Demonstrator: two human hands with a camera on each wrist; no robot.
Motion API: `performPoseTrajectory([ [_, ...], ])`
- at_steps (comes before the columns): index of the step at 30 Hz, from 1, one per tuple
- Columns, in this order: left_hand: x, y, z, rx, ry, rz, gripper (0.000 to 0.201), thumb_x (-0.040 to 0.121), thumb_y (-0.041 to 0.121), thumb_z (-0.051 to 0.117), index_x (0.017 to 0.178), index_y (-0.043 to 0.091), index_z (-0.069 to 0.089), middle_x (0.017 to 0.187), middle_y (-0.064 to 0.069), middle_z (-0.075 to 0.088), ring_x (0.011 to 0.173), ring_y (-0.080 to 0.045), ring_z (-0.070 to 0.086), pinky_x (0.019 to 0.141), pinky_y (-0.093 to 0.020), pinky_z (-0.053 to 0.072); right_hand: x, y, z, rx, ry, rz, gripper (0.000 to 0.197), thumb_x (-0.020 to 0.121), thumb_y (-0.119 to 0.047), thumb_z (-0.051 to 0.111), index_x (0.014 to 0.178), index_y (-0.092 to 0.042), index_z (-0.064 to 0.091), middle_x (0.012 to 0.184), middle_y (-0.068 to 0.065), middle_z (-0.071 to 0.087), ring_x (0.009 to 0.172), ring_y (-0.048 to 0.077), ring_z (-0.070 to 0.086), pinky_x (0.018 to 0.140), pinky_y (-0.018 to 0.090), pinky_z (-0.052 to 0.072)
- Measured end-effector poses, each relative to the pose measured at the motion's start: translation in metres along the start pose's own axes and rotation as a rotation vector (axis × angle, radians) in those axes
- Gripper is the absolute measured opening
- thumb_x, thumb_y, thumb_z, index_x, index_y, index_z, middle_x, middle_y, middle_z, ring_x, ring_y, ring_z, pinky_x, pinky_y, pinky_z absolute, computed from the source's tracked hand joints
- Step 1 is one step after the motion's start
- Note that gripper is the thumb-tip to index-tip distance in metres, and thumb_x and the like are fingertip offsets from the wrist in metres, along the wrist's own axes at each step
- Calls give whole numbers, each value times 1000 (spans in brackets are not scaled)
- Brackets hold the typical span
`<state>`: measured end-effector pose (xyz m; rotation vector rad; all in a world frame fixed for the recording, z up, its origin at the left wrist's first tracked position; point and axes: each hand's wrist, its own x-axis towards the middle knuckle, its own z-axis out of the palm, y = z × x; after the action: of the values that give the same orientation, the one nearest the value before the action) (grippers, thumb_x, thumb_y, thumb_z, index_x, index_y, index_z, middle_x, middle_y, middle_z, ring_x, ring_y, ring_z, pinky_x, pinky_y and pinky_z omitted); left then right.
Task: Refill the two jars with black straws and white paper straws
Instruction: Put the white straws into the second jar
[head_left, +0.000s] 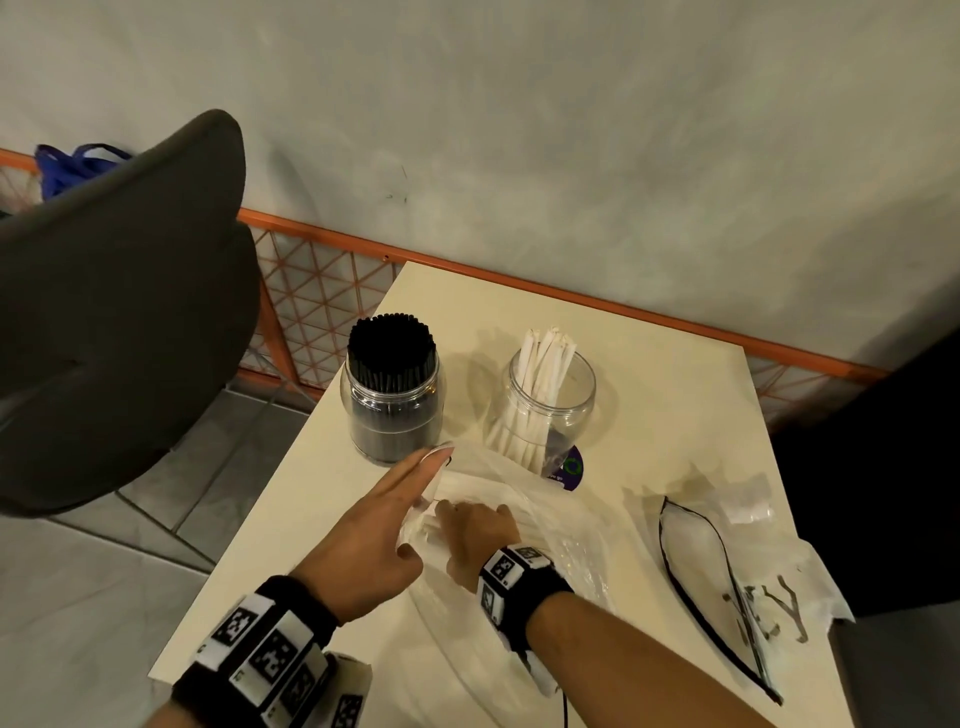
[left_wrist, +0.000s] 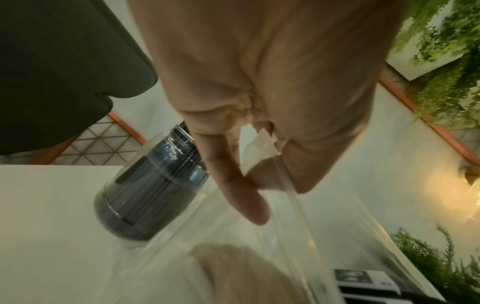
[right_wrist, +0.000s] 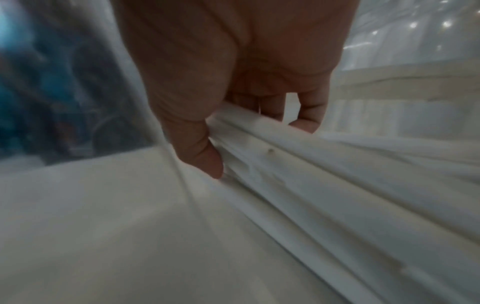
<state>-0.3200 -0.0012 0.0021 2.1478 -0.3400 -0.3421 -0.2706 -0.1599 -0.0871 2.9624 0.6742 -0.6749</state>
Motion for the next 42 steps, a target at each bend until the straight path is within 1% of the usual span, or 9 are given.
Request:
performPoseTrajectory([
  [9, 6, -1, -3, 10, 60, 0, 100, 67, -9, 50, 141, 51, 19, 146, 30, 21, 115, 1, 47, 88, -13, 45, -31, 10, -43, 517, 129, -32, 15, 89, -18, 60, 105, -20, 61, 105, 7, 68, 98, 30, 62, 80, 33, 48],
  [14, 16, 5, -6, -34, 139, 43, 81, 65, -13, 55, 127, 39, 49, 137, 29, 39, 111, 4, 51, 75, -5, 45, -78, 11, -88, 1028, 326, -242, 12, 86, -19, 75, 93, -25, 68, 89, -5, 73, 82, 3, 66, 78, 17, 48],
  [18, 20, 17, -5, -35, 207, 19, 65, 70, -12, 57, 115, 36, 57, 118, 38, 43, 83, 11, 59, 59, -7, 48, -103, 9, -127, 1369, 434, -353, 13, 82, 0, 76, 94, -4, 71, 95, 13, 75, 93, 25, 72, 88, 41, 58],
  [20, 22, 21, -1, -59, 210, -7, 65, 73, -12, 54, 101, 47, 54, 109, 38, 44, 76, 5, 61, 53, -14, 52, -112, 10, -150, 1447, 521, -407, 13, 80, 8, 73, 91, 3, 68, 90, 19, 73, 82, 28, 71, 81, 37, 60],
  [25, 26, 17, 4, -143, 242, 36, 66, 72, -20, 49, 101, 37, 65, 115, 20, 56, 86, -12, 59, 49, -33, 58, -129, 31, -217, 1570, 869, -516, 20, 80, -8, 72, 75, -25, 65, 68, 5, 61, 58, 22, 57, 64, 38, 51],
  [29, 29, 23, -8, -86, 382, -5, 53, 71, -19, 51, 104, 18, 71, 115, 10, 61, 76, -12, 63, 52, -25, 58, -124, 65, -261, 1580, 1054, -479, 21, 90, -4, 66, 78, -17, 54, 68, 1, 55, 55, 19, 52, 62, 39, 48],
  [34, 21, 31, -19, -30, 433, -7, 78, 71, -16, 54, 92, 59, 57, 106, 30, 57, 74, -9, 66, 51, -25, 58, -71, 107, -277, 1456, 1179, -309, 20, 88, -4, 69, 78, -13, 54, 68, 6, 55, 54, 23, 56, 60, 38, 50],
  [38, 16, 25, -15, -116, 445, -73, 64, 74, -16, 53, 116, 33, 60, 114, 26, 53, 95, -18, 66, 53, -26, 59, -21, 128, -255, 1451, 1097, -111, 17, 84, -2, 73, 89, -4, 57, 74, 11, 61, 58, 23, 63, 63, 37, 58],
  [42, 13, 25, -14, -140, 423, -113, 61, 76, -14, 52, 122, 27, 58, 116, 33, 49, 97, -15, 65, 54, -24, 59, 22, 142, -214, 1398, 974, 56, 23, 77, -6, 81, 91, -7, 63, 81, 9, 71, 71, 16, 69, 77, 38, 59],
])
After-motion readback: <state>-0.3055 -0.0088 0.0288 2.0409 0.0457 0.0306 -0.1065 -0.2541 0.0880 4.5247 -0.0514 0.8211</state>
